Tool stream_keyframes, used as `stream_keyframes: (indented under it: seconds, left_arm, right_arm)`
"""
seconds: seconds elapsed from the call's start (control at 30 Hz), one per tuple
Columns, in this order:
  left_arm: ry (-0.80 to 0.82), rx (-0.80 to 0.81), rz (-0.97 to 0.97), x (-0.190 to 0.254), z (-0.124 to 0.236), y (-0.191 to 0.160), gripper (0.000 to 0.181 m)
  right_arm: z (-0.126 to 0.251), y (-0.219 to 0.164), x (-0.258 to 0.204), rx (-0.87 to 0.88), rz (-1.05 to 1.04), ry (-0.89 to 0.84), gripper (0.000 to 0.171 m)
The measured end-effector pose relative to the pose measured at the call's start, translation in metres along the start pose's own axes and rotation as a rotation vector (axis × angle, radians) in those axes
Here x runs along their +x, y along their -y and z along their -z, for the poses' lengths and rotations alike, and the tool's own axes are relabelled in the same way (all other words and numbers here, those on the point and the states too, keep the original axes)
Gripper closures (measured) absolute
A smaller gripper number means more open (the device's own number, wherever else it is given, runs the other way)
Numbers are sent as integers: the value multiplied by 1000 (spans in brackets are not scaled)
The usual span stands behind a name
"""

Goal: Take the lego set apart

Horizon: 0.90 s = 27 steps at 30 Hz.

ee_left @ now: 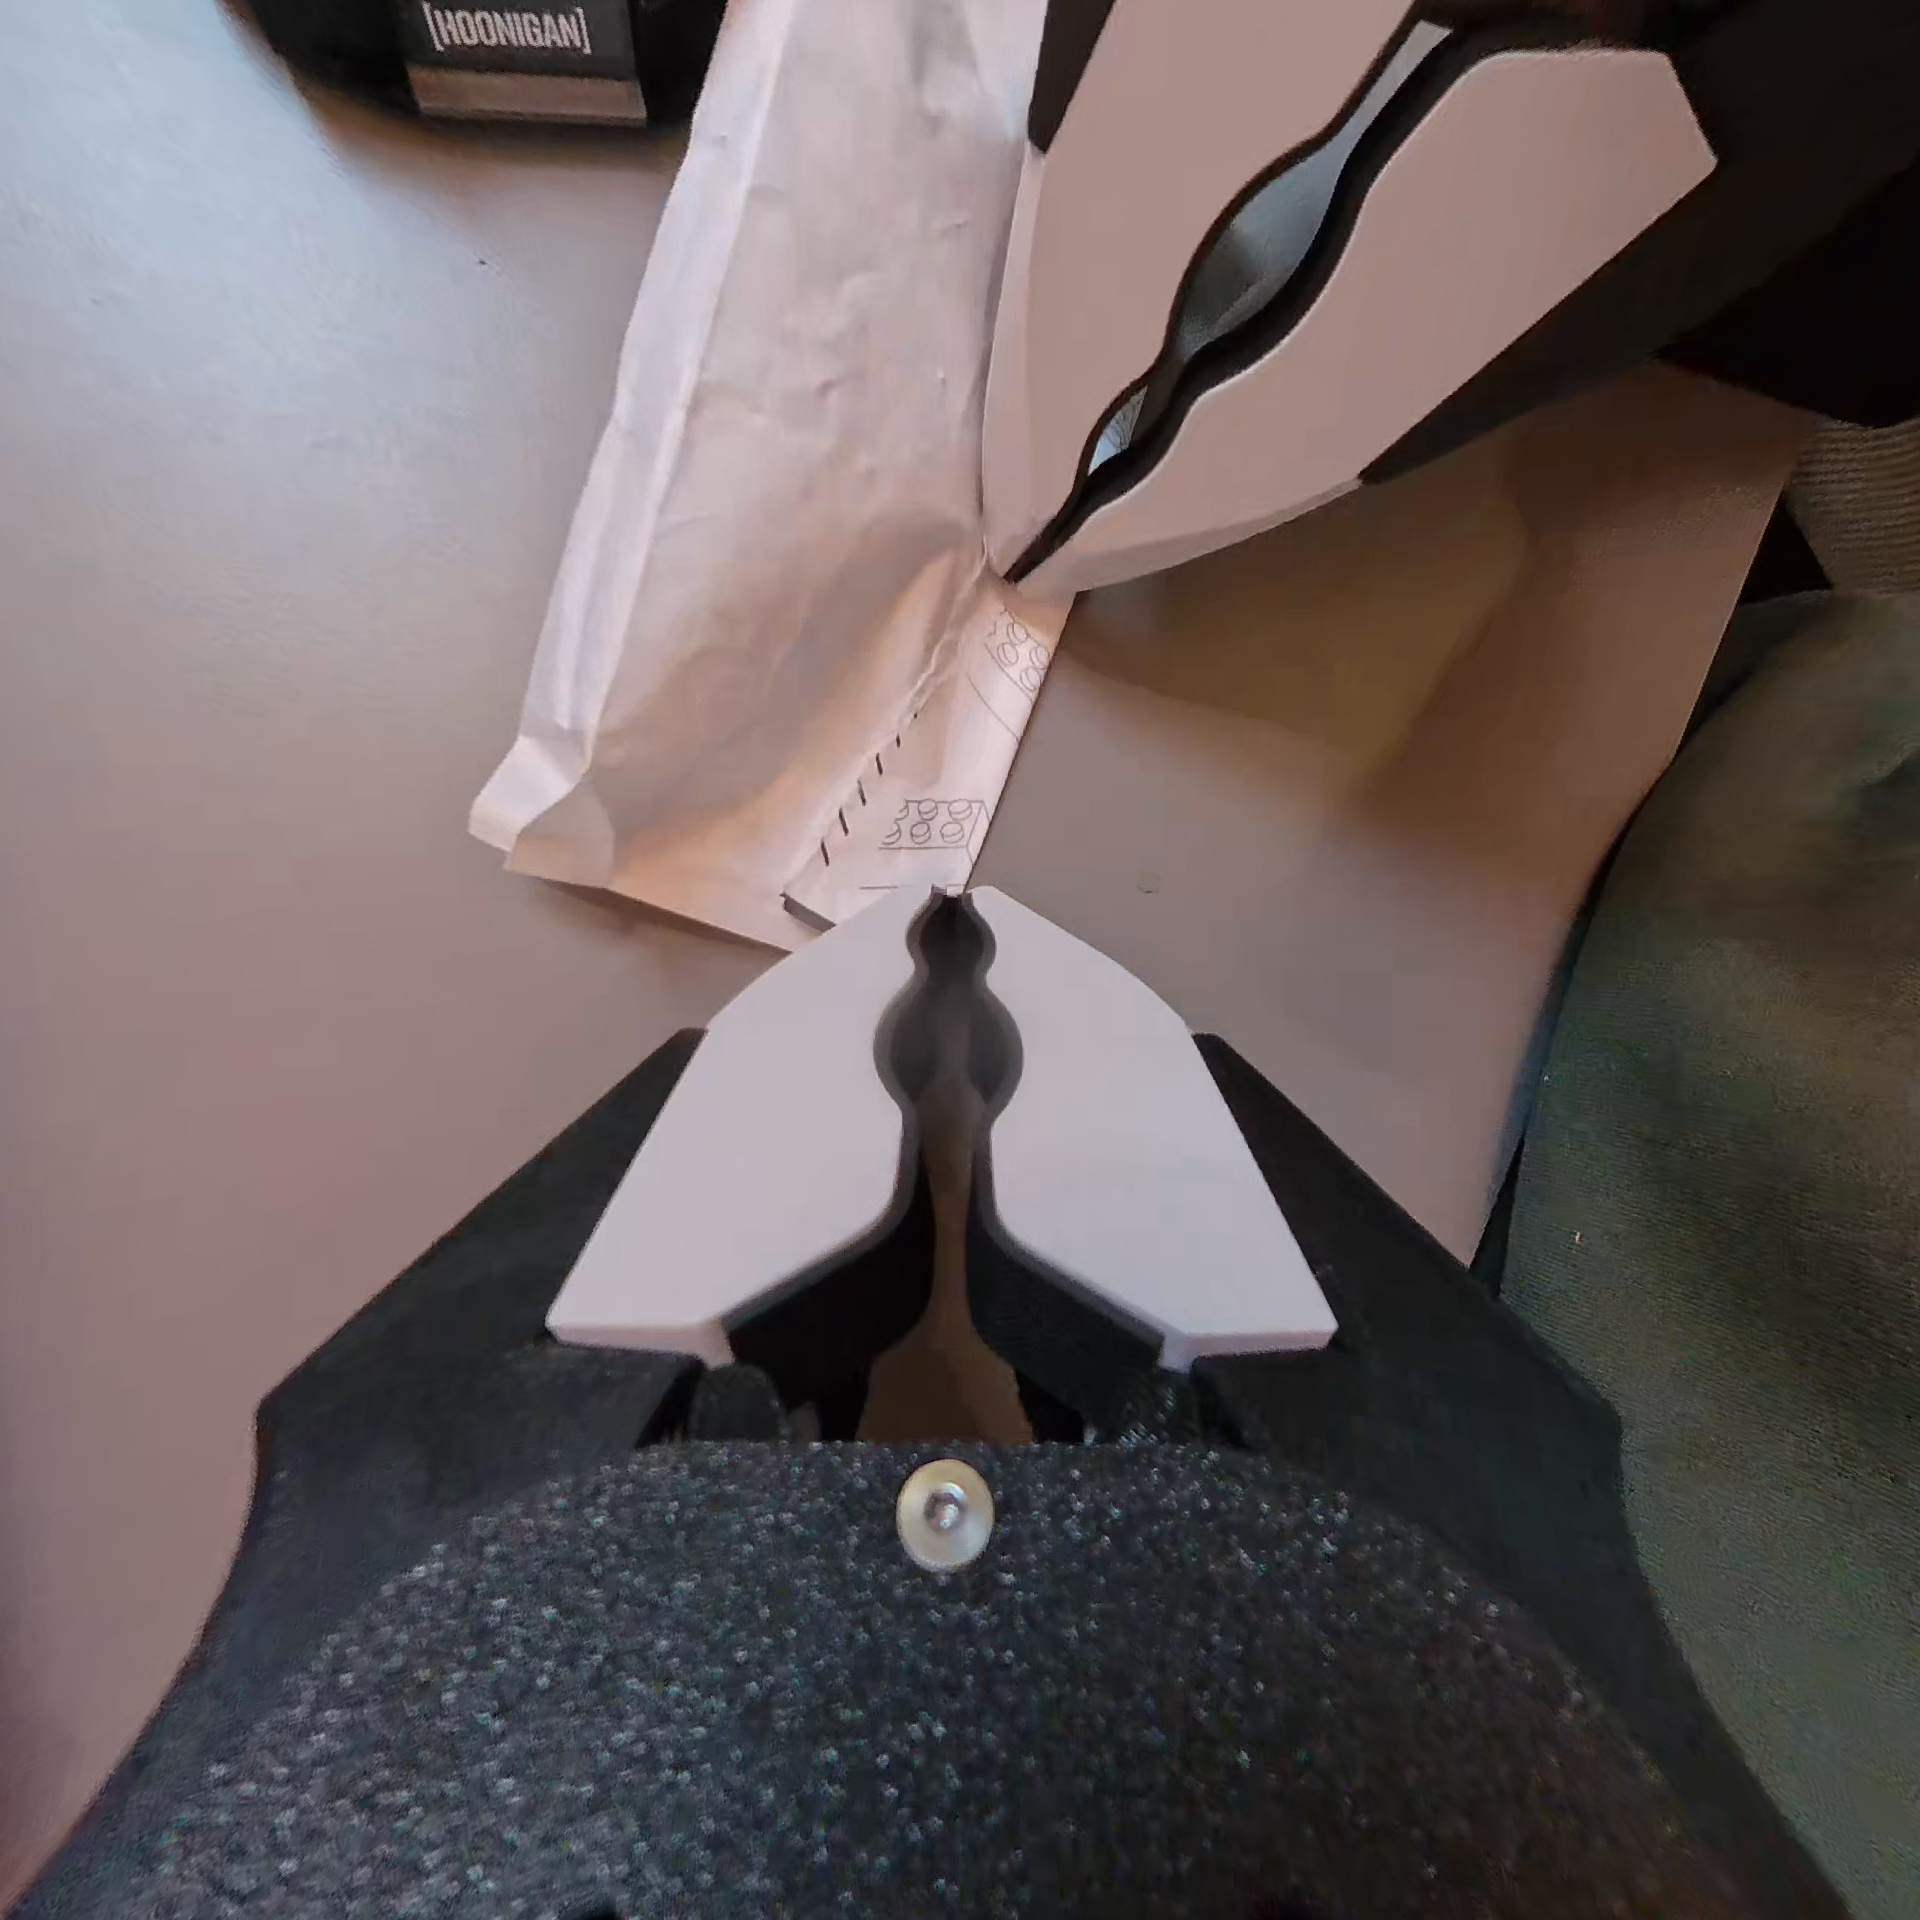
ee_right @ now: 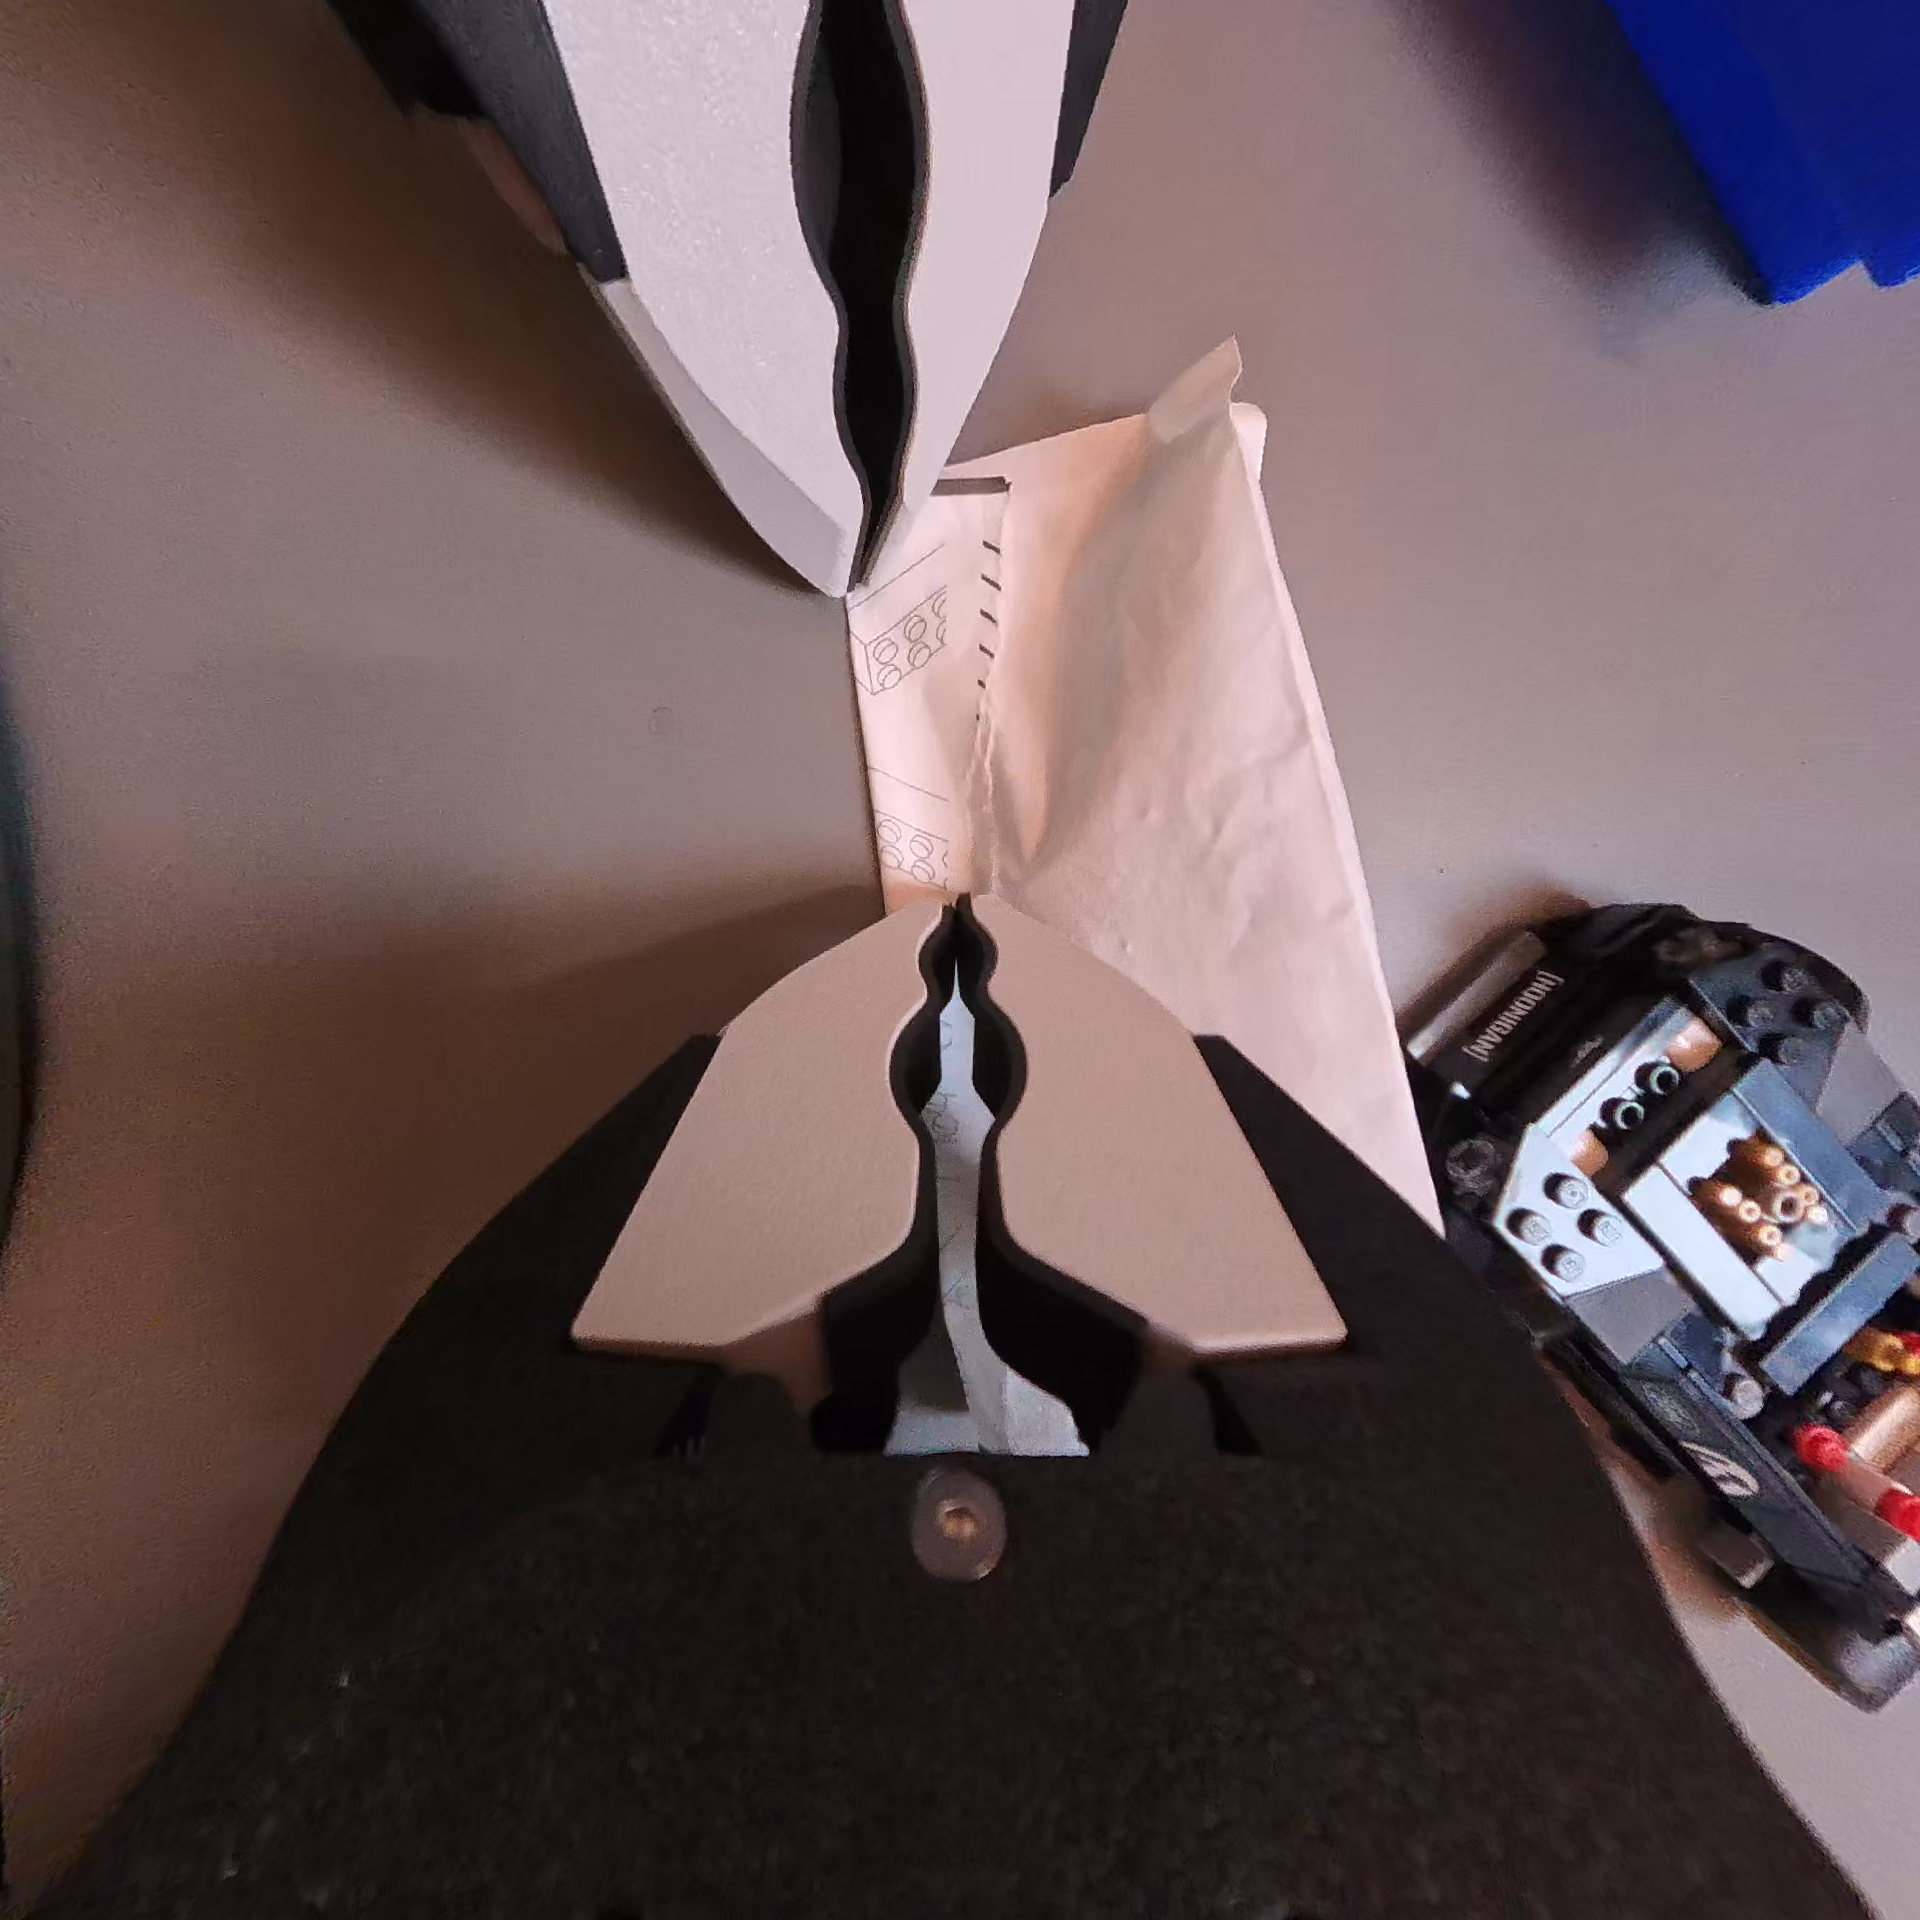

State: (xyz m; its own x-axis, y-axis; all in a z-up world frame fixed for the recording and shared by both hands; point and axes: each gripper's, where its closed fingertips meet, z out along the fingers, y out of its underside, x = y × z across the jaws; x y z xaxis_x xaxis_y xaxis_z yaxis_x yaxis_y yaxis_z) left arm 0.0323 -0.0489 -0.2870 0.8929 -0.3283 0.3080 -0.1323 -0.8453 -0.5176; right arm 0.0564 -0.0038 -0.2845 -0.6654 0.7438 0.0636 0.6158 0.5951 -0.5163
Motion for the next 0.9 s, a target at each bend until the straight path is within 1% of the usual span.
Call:
stream_keyframes:
  seconds: [0.13,0.2,0.23,0.3,0.37,0.43,0.5,0.57,0.67,0.73,0.9]
  left_arm:
    - [-31,-43,-9,5,1,0,181]
    - [-69,19,-23,13,2,15,181]
    - [-57,39,-24,13,0,21,181]
    - [28,-19,-53,0,-9,17,181]
    - [17,-21,-50,0,-10,17,181]
    - [39,-27,-78,0,-11,16,180]
    - [66,-31,-98,0,-10,16,181]
    - [68,-21,-95,0,-10,16,180]
    - [67,-7,-97,0,-10,15,180]
    - [68,-1,-97,0,-10,15,180]
    - [54,17,-103,0,-10,15,180]
  right_arm:
    - [0,0,1,17,27,-9,171]
    - [0,0,1,23,28,-5,171]
    - [0,0,1,25,29,-4,171]
    - [0,0,1,24,32,-3,171]
    - [0,0,1,20,39,-4,171]
    - [0,1,1,11,65,-25,171]
    - [3,13,-3,52,100,-44,171]
    - [2,27,-11,95,100,-21,171]
    - [-11,20,-8,26,119,-39,171]
    - [-11,20,-8,32,103,-19,171]
    - [-8,13,-7,12,134,-33,171]
